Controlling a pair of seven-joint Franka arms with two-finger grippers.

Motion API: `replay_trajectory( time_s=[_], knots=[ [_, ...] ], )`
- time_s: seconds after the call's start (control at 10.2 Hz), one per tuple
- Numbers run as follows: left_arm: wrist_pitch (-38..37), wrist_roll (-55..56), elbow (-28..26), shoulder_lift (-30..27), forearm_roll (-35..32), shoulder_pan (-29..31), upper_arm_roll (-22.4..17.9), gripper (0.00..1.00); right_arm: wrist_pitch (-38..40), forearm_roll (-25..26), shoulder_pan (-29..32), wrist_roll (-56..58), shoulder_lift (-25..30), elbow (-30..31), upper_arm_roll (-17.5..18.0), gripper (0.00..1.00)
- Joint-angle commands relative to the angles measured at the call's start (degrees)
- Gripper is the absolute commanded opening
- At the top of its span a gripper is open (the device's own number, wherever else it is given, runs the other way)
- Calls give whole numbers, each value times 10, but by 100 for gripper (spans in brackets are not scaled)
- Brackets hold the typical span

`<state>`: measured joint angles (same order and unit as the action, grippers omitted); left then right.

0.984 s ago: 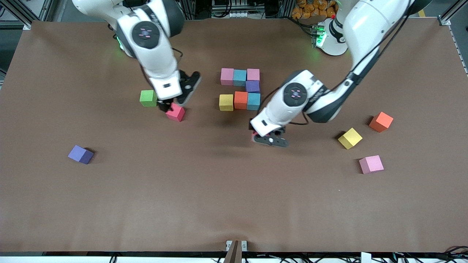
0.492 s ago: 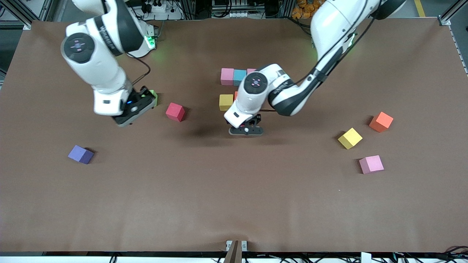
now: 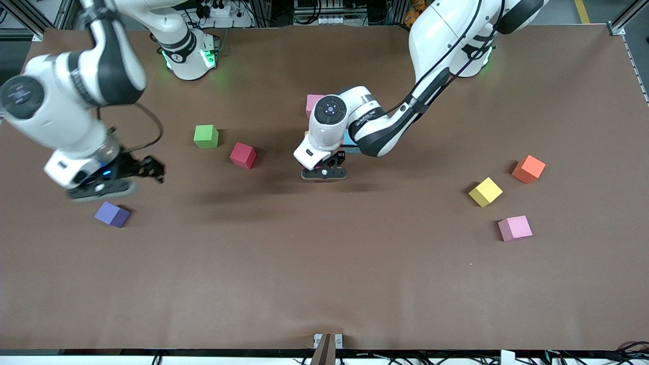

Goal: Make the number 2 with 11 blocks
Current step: 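Carry pink with the left gripper while the right gripper reaches purple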

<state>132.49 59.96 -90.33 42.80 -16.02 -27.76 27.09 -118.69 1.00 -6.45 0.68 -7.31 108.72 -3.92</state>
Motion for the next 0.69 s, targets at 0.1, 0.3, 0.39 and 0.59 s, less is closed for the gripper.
replay_trajectory(
  time_s=[0.1,0.3,0.39,0.59],
  knots=[
    [-15,11,15,10,2,-25,-12,51,7,-1,99,-108,-92,-82,10,100],
    [-16,11,15,18,1,-32,-12,52,7,-2,129,-185,-126,-86,10,100],
    [-16,10,15,24,1,-36,-15,52,7,-1,137,-229,-152,-95,10,100],
    [-16,10,15,26,1,-42,-15,52,2,1,160,-243,-186,-98,10,100]
  ],
)
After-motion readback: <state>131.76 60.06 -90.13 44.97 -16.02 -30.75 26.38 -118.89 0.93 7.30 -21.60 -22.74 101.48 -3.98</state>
